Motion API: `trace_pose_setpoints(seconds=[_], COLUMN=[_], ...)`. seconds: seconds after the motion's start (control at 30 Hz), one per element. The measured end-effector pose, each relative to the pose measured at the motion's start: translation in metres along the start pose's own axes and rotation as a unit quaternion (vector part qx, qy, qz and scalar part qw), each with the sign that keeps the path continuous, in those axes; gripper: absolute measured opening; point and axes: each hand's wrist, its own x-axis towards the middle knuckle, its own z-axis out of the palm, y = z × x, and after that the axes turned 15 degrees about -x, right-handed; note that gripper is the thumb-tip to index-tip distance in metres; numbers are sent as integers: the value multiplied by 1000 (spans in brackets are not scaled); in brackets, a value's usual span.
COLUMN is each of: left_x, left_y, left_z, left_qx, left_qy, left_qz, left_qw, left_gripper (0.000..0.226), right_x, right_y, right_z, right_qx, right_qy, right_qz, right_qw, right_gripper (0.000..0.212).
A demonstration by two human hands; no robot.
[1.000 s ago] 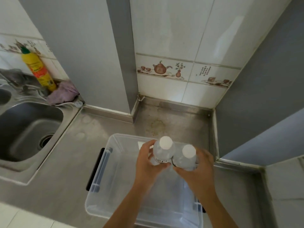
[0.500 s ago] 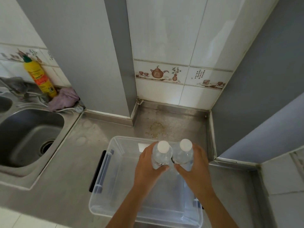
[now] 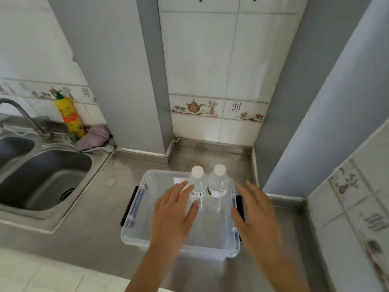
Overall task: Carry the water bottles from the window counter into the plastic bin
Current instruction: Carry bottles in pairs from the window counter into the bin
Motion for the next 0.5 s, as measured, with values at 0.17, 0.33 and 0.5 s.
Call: trace_pose_setpoints(seconds=[0.17, 0.33, 0.5], left_x=[-29, -45, -64], left_y=[23, 39, 37], left_z=[-34, -58, -77], left_qx=[29, 60, 57], left_qy=[19, 6, -44], left_qz=[69, 146, 186], left_qw=[997, 987, 980], left_gripper=[45, 43, 46], right_x=[-45, -82, -125], right_y=[-11, -25, -48], right_z=[-35, -55, -66], right_qx=[-9, -19, -61], right_qy=[85, 134, 158], right_qz=[14, 42, 84], right_qw=[996, 990, 982], right_gripper=[49, 47, 45])
